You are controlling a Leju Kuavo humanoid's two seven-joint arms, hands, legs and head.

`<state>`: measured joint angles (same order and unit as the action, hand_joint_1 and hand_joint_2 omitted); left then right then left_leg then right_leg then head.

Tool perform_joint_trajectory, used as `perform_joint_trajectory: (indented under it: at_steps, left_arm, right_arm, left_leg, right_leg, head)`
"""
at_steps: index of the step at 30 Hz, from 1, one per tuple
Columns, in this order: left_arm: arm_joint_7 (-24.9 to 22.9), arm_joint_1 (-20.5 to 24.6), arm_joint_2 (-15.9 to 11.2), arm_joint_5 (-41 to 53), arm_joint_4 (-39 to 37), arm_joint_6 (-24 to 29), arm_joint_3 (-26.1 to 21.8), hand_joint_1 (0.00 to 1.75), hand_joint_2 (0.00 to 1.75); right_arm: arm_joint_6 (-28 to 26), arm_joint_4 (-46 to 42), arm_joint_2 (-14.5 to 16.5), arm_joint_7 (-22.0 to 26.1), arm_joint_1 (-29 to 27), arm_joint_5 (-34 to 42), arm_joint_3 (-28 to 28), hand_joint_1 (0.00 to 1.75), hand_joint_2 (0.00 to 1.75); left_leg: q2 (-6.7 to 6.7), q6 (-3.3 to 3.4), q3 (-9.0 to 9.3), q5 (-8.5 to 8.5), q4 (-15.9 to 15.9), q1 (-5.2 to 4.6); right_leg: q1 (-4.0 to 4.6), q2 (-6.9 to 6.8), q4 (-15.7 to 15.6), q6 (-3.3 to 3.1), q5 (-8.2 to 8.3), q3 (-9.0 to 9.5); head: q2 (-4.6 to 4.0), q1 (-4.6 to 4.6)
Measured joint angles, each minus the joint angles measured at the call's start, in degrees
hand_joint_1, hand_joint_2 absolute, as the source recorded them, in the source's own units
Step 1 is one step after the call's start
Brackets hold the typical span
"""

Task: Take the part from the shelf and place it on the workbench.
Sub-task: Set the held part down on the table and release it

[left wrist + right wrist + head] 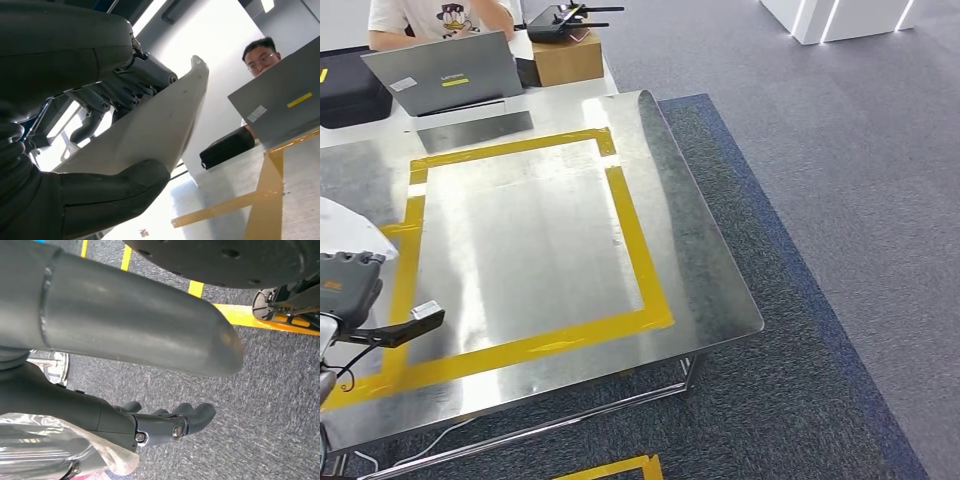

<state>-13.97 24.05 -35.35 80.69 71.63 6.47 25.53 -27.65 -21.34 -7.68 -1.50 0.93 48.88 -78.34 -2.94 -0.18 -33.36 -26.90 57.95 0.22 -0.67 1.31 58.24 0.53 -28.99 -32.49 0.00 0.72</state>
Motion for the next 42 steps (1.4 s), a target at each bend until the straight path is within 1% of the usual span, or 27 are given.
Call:
perform_joint_trajectory:
  at_steps: [1, 5, 14, 18, 26, 30, 33, 35, 36, 37, 38, 39, 40, 41, 42]
  left_arm:
    - [0.2, 0.0, 0.2, -0.1, -0.1, 0.3, 0.1, 0.0, 1.75]
    - [0.8, 0.0, 0.9, -0.5, -0.3, 1.2, 0.1, 0.0, 0.0]
    - [0.6, 0.0, 2.2, -1.6, -0.4, 2.7, 0.1, 0.0, 0.0]
    - [0.2, 0.0, 2.4, -0.9, -0.2, 4.2, 0.0, 0.0, 0.0]
    - [-0.2, -0.1, 2.6, -0.3, 0.3, 5.3, -0.1, 0.0, 0.0]
    - [-0.4, -0.1, 2.6, -0.3, 0.6, 5.8, -0.5, 0.0, 0.0]
    - [-0.4, -0.1, 2.6, -0.3, 0.6, 6.0, -0.9, 0.0, 0.0]
    - [-0.4, -0.1, 2.6, -0.4, 0.8, 6.1, -1.2, 0.0, 0.0]
    - [-0.4, -0.2, 2.5, -0.4, 0.9, 6.1, -1.3, 0.0, 0.0]
    - [-0.4, -0.2, 2.5, -0.5, 1.0, 6.1, -1.4, 0.0, 0.0]
    - [-0.4, -0.2, 2.5, -0.5, 1.1, 6.1, -1.5, 0.0, 0.0]
    - [-0.4, -0.2, 2.6, -0.5, 1.2, 6.2, -1.5, 0.0, 0.0]
    - [-0.4, -0.3, 2.6, -0.5, 1.3, 6.2, -1.5, 0.0, 0.0]
    - [-0.4, -0.4, 2.6, -0.5, 1.4, 6.3, -1.5, 0.0, 0.0]
    - [-0.4, -0.7, 2.6, -0.6, 1.4, 6.3, -1.5, 0.0, 0.0]
  right_arm:
    - [0.2, 0.3, 0.1, 0.2, 0.0, 0.1, 0.0, 0.0, 0.0]
    - [0.6, 1.4, 0.5, 0.5, 0.0, 0.2, 0.0, 0.0, 0.0]
    - [0.7, 2.8, 1.1, 0.8, 0.0, 0.3, 0.0, 0.0, 0.0]
    - [0.6, 2.9, 1.1, 0.8, 0.0, 0.3, 0.0, 0.0, 0.0]
    - [0.4, 2.9, 1.1, 0.8, 0.0, 0.3, 0.0, 0.0, 0.0]
    - [0.1, 2.9, 1.1, 0.8, -0.1, 0.3, 0.0, 0.0, 0.0]
    - [0.1, 2.9, 1.1, 0.8, -0.1, 0.3, 0.0, 0.0, 0.0]
    - [0.1, 2.9, 1.1, 0.7, -0.1, 0.3, 0.0, 0.0, 0.0]
    - [0.1, 2.9, 1.1, 0.7, -0.1, 0.3, 0.0, 0.0, 0.0]
    - [0.0, 2.9, 1.1, 0.6, -0.1, 0.3, 0.0, 0.0, 0.0]
    - [0.0, 2.9, 1.1, 0.6, -0.1, 0.3, 0.0, 0.0, 0.0]
    - [0.0, 2.9, 1.0, 0.5, -0.1, 0.3, 0.0, 0.0, 0.0]
    - [0.0, 2.9, 1.0, 0.4, -0.1, 0.3, 0.0, 0.0, 0.0]
    - [0.0, 2.9, 1.0, 0.4, -0.1, 0.3, 0.0, 0.0, 0.0]
    - [0.0, 2.9, 1.0, 0.3, -0.2, 0.3, 0.0, 0.0, 0.0]
  left_leg:
    - [0.0, 0.0, 0.0, 0.0, 0.0, 0.0]
    - [0.0, 0.0, 0.0, 0.0, 0.0, 0.0]
    - [0.0, 0.0, 0.0, 0.0, 0.0, 0.0]
    - [0.0, 0.0, 0.0, 0.0, 0.0, 0.0]
    - [0.0, 0.08, -0.01, -0.05, 0.1, -0.04]
    - [0.0, 0.36, -0.03, -0.23, 0.4, -0.11]
    - [0.0, 0.69, -0.08, -0.44, 0.7, -0.23]
    - [0.0, 1.03, -0.09, -0.44, 0.8, -0.37]
    - [0.04, 1.28, 0.01, -0.21, 0.5, -0.28]
    - [0.16, 1.55, 0.17, 0.13, 0.1, -0.15]
    - [0.27, 1.82, 0.3, 0.5, -0.4, 0.02]
    - [0.4, 2.0, 0.37, 0.78, -0.8, 0.19]
    - [0.53, 2.1, 0.32, 0.9, -0.9, 0.24]
    - [0.59, 2.14, 0.19, 0.95, -0.9, 0.25]
    - [0.67, 2.13, 0.07, 0.97, -0.9, 0.25]
  right_leg:
    - [0.0, 0.0, 0.0, 0.0, 0.0, 0.0]
    - [0.0, 0.0, 0.0, 0.0, 0.0, 0.0]
    - [0.0, 0.0, 0.0, 0.0, 0.0, 0.01]
    - [0.0, 0.0, 0.0, 0.0, 0.0, 0.01]
    - [-0.06, 0.0, 0.0, 0.07, 0.02, 0.02]
    - [-0.15, 0.0, -0.1, 0.32, -0.01, 0.1]
    - [-0.26, 0.0, -0.1, 0.63, -0.08, 0.21]
    - [-0.39, 0.02, -0.2, 1.05, 0.02, 0.33]
    - [-0.38, 0.03, -0.3, 1.31, 0.0, 0.42]
    - [-0.34, -0.09, -0.1, 1.56, -0.32, 0.27]
    - [-0.27, -0.26, 0.8, 1.76, -1.19, -0.17]
    - [-0.21, -0.46, 2.9, 1.91, -2.74, -1.14]
    - [-0.22, -0.65, 6.3, 2.04, -4.73, -2.68]
    - [-0.23, -0.72, 10.2, 2.18, -6.66, -4.38]
    - [-0.26, -0.74, 13.7, 2.36, -7.93, -5.86]
  head:
    - [0.0, 0.0]
    - [0.0, 0.01]
    - [0.0, 0.01]
    - [0.0, 0.01]
    - [0.0, 0.01]
    - [0.0, 0.02]
    - [0.0, 0.02]
    - [0.0, 0.03]
    - [0.0, 0.03]
    - [0.0, 0.01]
    - [0.0, -0.05]
    - [0.0, -0.19]
    - [0.0, -0.31]
    - [0.0, -0.41]
    - [0.0, -0.48]
